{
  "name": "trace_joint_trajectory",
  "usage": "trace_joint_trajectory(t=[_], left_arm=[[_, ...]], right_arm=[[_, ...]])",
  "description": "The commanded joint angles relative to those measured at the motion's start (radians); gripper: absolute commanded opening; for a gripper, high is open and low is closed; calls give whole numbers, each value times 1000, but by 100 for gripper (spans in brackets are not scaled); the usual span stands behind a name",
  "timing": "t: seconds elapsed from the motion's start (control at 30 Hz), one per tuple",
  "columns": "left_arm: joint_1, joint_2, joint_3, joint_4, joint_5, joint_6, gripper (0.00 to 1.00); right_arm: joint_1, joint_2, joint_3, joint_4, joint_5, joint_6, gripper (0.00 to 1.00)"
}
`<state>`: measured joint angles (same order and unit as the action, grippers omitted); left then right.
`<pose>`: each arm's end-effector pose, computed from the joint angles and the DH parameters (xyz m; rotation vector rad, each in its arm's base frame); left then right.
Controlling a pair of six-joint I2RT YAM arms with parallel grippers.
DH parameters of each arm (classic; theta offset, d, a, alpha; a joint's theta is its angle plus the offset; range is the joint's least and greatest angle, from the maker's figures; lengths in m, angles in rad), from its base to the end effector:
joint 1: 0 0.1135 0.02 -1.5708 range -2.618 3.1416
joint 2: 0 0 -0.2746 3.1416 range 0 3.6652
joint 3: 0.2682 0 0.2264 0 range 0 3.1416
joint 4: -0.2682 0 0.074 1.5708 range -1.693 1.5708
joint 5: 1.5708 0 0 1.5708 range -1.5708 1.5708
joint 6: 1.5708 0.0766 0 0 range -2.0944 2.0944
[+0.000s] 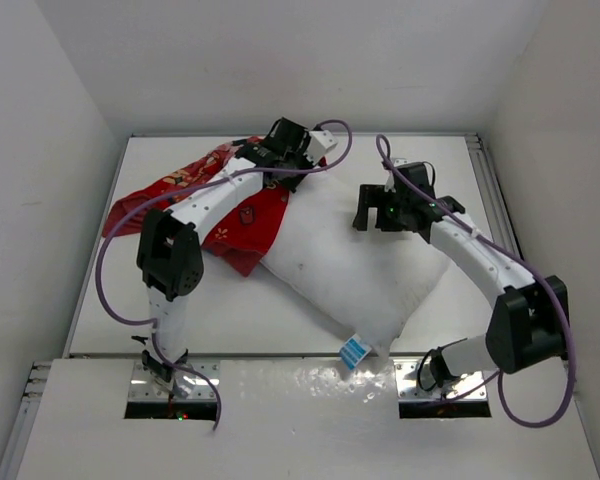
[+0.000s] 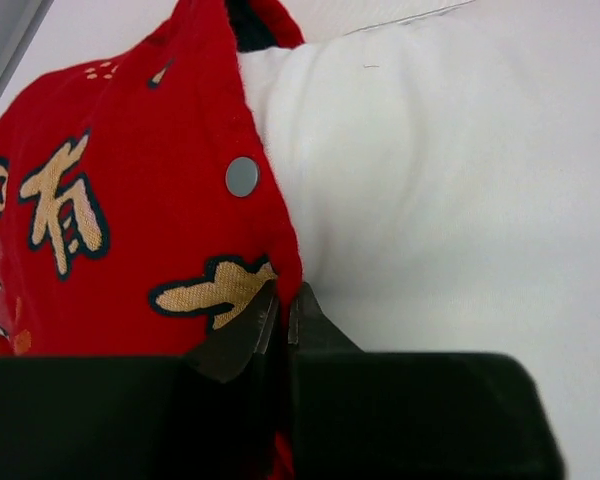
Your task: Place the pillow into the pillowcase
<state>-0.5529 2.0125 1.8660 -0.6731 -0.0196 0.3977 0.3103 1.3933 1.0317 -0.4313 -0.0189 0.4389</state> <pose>0.3964 -0.2429 0.2792 1.0858 2.1300 -0.0497 0.2877 0.0938 0.2554 0.1448 2.3927 0.3805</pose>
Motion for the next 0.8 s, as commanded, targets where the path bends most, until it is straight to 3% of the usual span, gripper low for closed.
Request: trace_joint_trajectory(t=[0.0, 0.1, 0.13, 0.17, 0.23, 0.27, 0.33, 0.43, 0.53, 0.57, 0.63, 0.77], left_arm=[[-12, -38, 24, -10, 93, 1, 0], [-36, -86, 35, -26, 211, 41, 0], [-44, -107, 38, -34, 245, 55, 0], [-53, -118, 39, -39, 288, 67, 0], [-87, -155, 35, -42, 314, 108, 0], [-96, -165, 26, -40, 317, 133, 0], [-128, -198, 19, -43, 297, 157, 0], [-131, -230, 31, -42, 300, 158, 0], [-113, -225, 138, -100, 407, 147, 0], [-107, -224, 156, -108, 429, 142, 0], [-90, -222, 186, -123, 480, 128, 0], [-64, -222, 182, -132, 486, 135, 0]], right_arm=[[-5, 84, 34, 2, -64, -45, 99], [16, 203, 97, 31, -147, 0, 97], [39, 234, 152, 42, -185, 15, 91], [55, 290, 178, 67, -260, 27, 67], [108, 332, 255, 95, -294, 57, 40], [121, 360, 280, 103, -312, 69, 3], [151, 365, 349, 103, -311, 89, 0], [156, 279, 308, 234, -371, 133, 0], [148, 84, 109, 571, -360, 245, 0], [148, 31, 55, 785, -336, 276, 0], [153, -101, -97, 1017, -206, 334, 0], [154, -209, -173, 1098, -110, 371, 0]])
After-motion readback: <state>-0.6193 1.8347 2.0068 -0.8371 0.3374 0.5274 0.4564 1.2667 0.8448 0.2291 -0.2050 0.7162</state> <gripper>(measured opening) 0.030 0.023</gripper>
